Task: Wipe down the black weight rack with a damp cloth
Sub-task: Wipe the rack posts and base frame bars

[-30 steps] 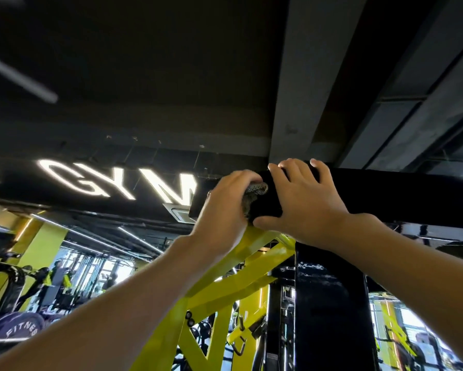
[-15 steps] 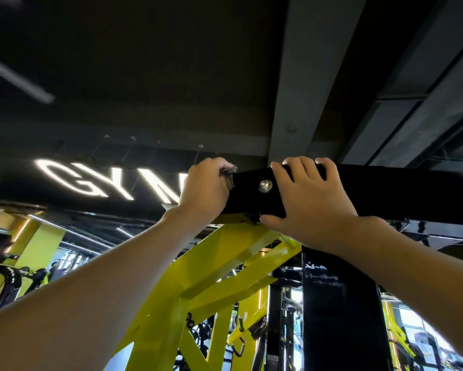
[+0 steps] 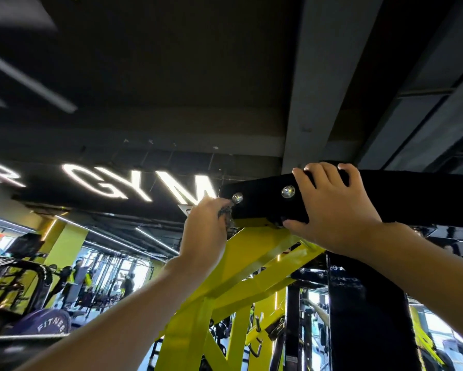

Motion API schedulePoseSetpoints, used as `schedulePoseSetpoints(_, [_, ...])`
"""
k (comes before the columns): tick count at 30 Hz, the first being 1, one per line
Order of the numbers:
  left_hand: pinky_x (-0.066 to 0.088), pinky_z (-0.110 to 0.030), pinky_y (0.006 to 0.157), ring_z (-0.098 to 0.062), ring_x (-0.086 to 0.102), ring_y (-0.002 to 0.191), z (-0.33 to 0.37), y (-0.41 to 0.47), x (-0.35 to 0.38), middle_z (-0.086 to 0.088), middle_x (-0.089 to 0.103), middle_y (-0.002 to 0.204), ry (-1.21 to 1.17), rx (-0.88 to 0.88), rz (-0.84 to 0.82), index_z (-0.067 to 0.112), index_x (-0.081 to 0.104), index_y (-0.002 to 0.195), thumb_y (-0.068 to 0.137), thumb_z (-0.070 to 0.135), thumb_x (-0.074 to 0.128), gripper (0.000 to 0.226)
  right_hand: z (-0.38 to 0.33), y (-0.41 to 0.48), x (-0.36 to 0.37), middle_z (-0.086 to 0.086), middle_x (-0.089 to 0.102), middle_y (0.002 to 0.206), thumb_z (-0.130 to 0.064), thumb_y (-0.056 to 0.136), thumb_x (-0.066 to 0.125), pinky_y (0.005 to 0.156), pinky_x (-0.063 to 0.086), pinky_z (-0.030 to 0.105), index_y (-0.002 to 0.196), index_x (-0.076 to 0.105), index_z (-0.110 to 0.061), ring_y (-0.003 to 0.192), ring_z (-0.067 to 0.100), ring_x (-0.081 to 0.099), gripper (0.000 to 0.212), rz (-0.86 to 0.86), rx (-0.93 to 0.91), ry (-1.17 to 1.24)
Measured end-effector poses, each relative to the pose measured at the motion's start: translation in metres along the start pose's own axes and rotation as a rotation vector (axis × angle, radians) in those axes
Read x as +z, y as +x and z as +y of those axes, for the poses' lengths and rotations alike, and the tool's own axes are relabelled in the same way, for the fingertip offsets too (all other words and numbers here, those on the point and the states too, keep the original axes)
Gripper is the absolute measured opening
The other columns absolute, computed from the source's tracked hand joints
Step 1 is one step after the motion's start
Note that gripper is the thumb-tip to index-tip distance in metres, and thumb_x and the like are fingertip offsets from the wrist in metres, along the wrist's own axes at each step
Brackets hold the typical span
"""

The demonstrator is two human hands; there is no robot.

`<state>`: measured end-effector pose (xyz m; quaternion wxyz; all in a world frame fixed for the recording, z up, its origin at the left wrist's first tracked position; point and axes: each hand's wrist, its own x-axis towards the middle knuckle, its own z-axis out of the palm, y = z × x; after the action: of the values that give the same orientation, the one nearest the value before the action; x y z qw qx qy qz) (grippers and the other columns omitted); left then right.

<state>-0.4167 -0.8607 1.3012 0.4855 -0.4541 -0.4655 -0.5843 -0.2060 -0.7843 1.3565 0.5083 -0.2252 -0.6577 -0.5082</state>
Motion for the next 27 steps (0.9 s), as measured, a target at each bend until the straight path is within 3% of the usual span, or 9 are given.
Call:
schedulePoseSetpoints(5, [0.031,-0.003,0.091,-0.004,0.050,0.108,0.019,-0.021,0.001,0.002,0.065,0.122,0.015,0.098,-0.051,0.018,0.066,0.126,0.095,0.003,0.059,0.036,0.001,0.001,-0.002,0.014,0.053,0.136,-0.072,0.073,0.058,0.108,0.032,0.056,0.141,0.048,-0.011,0.130,0.033,0.047,0.093,-0.031,0.000,-0.021])
schedulePoseSetpoints(9, [0.039,-0.015,0.098,-0.010,0.054,0.112,0.057,-0.004,0.004,0.003,0.065,0.121,-0.053,0.262,-0.052,0.017,0.067,0.125,0.093,0.001,0.060,0.036,0.001,0.000,-0.002,0.012,0.049,0.141,-0.074,0.076,0.052,0.111,0.028,0.055,0.145,0.042,-0.013,0.134,0.031,0.042,0.092,-0.045,-0.010,-0.007])
schedulePoseSetpoints(13, [0.052,-0.032,0.093,-0.019,0.060,0.106,0.065,0.037,0.011,-0.006,0.065,0.117,0.030,0.023,0.008,0.014,0.067,0.122,0.092,-0.001,0.059,0.035,0.003,0.001,-0.009,0.008,0.036,0.150,-0.073,0.082,0.046,0.117,0.018,0.052,0.152,0.027,-0.016,0.141,0.029,0.030,0.093,-0.096,-0.027,0.031])
schedulePoseSetpoints(15, [0.052,-0.036,0.093,-0.021,0.060,0.108,0.068,0.033,0.018,-0.006,0.064,0.117,0.069,-0.002,-0.001,0.015,0.067,0.123,0.091,0.002,0.062,0.035,0.004,0.002,-0.010,0.007,0.031,0.153,-0.073,0.082,0.046,0.118,0.014,0.052,0.153,0.021,-0.017,0.144,0.027,0.024,0.094,-0.128,-0.025,0.050])
schedulePoseSetpoints(19, [0.047,-0.026,0.098,-0.016,0.057,0.112,0.078,0.000,0.011,-0.002,0.065,0.121,-0.119,0.091,-0.057,0.014,0.068,0.122,0.089,-0.007,0.055,0.042,0.005,0.005,-0.014,0.006,0.022,0.157,-0.070,0.083,0.049,0.120,0.006,0.049,0.155,0.014,-0.018,0.148,0.024,0.013,0.095,-0.199,-0.021,0.091])
schedulePoseSetpoints(21, [0.045,-0.014,0.096,-0.007,0.059,0.109,0.082,-0.006,-0.002,0.003,0.068,0.117,-0.244,0.066,-0.113,0.015,0.069,0.121,0.089,-0.009,0.055,0.042,0.008,0.007,-0.020,0.006,0.013,0.161,-0.066,0.084,0.052,0.122,-0.002,0.049,0.156,0.010,-0.019,0.151,0.022,0.002,0.096,-0.259,-0.037,0.185])
schedulePoseSetpoints(23, [0.050,-0.016,0.093,-0.003,0.063,0.105,0.093,-0.008,-0.016,0.010,0.069,0.109,-0.393,-0.016,-0.149,0.017,0.070,0.118,0.092,-0.005,0.056,0.037,0.009,-0.001,-0.032,0.004,0.008,0.163,-0.059,0.085,0.056,0.122,-0.007,0.047,0.157,0.009,-0.022,0.152,0.018,-0.002,0.093,-0.286,-0.048,0.356])
schedulePoseSetpoints(24, [0.053,-0.018,0.090,-0.003,0.064,0.103,0.102,-0.009,-0.020,0.010,0.069,0.106,-0.483,-0.070,-0.163,0.017,0.070,0.117,0.092,-0.005,0.057,0.035,0.007,-0.008,-0.039,0.001,0.012,0.163,-0.053,0.086,0.060,0.123,-0.003,0.048,0.156,0.012,-0.024,0.151,0.018,0.004,0.090,-0.264,-0.040,0.478])
schedulePoseSetpoints(27, [0.058,-0.025,0.077,-0.013,0.068,0.098,0.139,-0.011,-0.028,-0.002,0.071,0.103,-0.810,-0.348,-0.168,0.018,0.066,0.114,0.091,-0.008,0.056,0.036,0.001,-0.043,-0.068,-0.012,0.023,0.153,-0.036,0.088,0.065,0.116,0.031,0.043,0.155,0.017,-0.029,0.137,0.019,0.036,0.082,-0.269,0.002,0.906])
